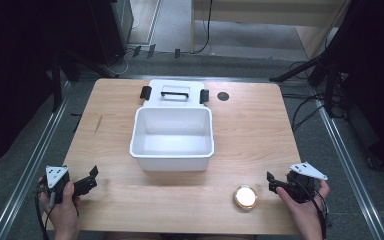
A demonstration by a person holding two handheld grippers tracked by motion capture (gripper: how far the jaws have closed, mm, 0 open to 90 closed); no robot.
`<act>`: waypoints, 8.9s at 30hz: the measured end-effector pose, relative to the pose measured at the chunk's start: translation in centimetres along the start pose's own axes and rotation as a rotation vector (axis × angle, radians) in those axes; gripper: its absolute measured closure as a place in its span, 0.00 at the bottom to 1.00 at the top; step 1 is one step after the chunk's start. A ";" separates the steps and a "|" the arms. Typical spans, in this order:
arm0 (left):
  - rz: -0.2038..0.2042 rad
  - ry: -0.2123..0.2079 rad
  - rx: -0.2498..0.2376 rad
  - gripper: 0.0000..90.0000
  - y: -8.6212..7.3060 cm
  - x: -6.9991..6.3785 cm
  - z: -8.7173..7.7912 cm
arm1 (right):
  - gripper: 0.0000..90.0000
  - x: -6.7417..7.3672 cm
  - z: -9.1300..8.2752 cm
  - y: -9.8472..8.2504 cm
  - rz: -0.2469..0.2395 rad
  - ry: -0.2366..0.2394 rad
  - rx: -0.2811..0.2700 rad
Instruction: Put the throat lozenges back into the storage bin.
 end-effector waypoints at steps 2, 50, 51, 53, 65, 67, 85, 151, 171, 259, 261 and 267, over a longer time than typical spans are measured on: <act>0.004 -0.001 0.004 0.00 0.0 0.0 0.0 | 0.16 0.0 -0.3 -0.1 -0.015 -0.015 0.057; 0.003 -0.010 0.026 0.00 -0.1 -0.2 0.3 | 0.22 10.7 -0.5 -5.2 -0.300 0.147 0.624; 0.004 -0.009 0.027 0.00 -0.1 -0.2 0.3 | 0.22 10.6 -0.6 -5.1 -0.301 0.150 0.625; 0.004 -0.008 0.027 0.00 -0.1 -0.2 0.3 | 0.22 10.6 -0.8 -5.0 -0.308 0.148 0.623; -0.003 -0.014 0.022 0.00 -0.1 -0.2 0.2 | 0.22 10.2 -1.9 -2.1 -0.304 0.126 0.595; -0.004 -0.015 0.024 0.00 -0.1 -0.2 0.2 | 0.22 10.4 -1.9 -1.8 -0.307 0.131 0.599; -0.002 -0.027 0.020 0.00 -0.1 -0.4 0.2 | 0.22 11.3 -2.0 2.9 -0.288 0.158 0.602; -0.022 -0.035 0.021 0.00 -0.1 -0.3 0.3 | 0.23 16.8 1.1 15.6 -0.374 0.165 0.550; -0.020 -0.038 0.025 0.00 -0.1 -0.3 0.3 | 0.22 21.6 1.8 15.8 -0.447 0.241 0.559; -0.019 -0.047 0.035 0.00 -0.2 -0.4 0.4 | 0.22 23.9 7.6 10.9 -0.897 0.371 0.597; -0.019 -0.047 0.035 0.00 -0.2 -0.4 0.4 | 0.22 23.9 7.6 10.9 -0.896 0.371 0.597; -0.021 -0.047 0.034 0.00 -0.1 -0.4 0.4 | 0.21 23.9 7.6 10.9 -0.889 0.368 0.598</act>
Point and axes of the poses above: each handheld gripper's, and its own axes: z roughly forward along the jaws, y roughly out of its top, x roughly to its left, the point moved 9 cm from there along z, roughly forward along the jaws, and after that the axes turned 4 degrees about z, right-handed, at the moved point
